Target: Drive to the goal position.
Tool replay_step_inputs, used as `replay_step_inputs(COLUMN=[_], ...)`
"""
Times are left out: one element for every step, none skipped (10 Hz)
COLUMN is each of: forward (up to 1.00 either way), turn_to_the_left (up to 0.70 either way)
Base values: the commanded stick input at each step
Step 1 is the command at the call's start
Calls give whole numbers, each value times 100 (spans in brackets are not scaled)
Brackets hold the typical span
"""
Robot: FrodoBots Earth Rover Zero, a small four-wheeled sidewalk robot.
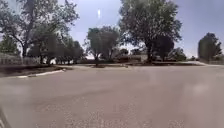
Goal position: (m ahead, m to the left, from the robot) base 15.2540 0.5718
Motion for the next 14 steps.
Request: replay_step_inputs(forward=[70,70,70,70,70,70,70,70,70,70,70,70,70,70], turn_to_the_left=[0,0,22,35,35,35,32,7,0,0,0,0,0,0])
